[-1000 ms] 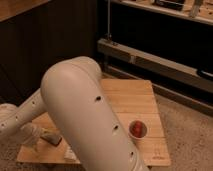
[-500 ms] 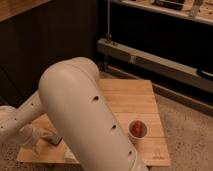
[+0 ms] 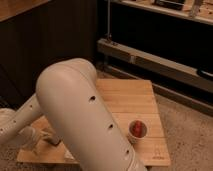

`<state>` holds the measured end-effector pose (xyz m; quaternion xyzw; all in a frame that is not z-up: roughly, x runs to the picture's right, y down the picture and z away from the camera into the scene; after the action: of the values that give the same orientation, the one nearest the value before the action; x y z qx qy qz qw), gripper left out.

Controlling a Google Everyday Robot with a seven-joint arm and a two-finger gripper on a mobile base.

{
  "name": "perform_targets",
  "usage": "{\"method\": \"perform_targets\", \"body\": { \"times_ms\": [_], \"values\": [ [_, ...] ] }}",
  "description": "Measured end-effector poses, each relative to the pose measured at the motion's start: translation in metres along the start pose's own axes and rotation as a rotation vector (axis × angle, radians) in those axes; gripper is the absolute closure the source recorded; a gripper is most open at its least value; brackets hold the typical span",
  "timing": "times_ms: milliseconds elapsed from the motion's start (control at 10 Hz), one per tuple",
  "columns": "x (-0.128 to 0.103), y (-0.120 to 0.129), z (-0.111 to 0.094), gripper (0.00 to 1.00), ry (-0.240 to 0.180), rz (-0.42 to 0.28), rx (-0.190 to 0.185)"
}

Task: Place the eraser on the white sponge

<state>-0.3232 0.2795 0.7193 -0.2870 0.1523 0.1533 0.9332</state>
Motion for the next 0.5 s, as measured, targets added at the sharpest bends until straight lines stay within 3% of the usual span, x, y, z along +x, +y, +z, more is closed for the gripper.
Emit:
{"method": "perform_targets", "body": {
  "times_ms": [200,500],
  "values": [
    [0.0,-0.001,-0.001,0.35,-0.008,0.004,0.004],
    [0.019,-0.025,-0.018,0.35,-0.088,0.059,0.002]
  ]
}}
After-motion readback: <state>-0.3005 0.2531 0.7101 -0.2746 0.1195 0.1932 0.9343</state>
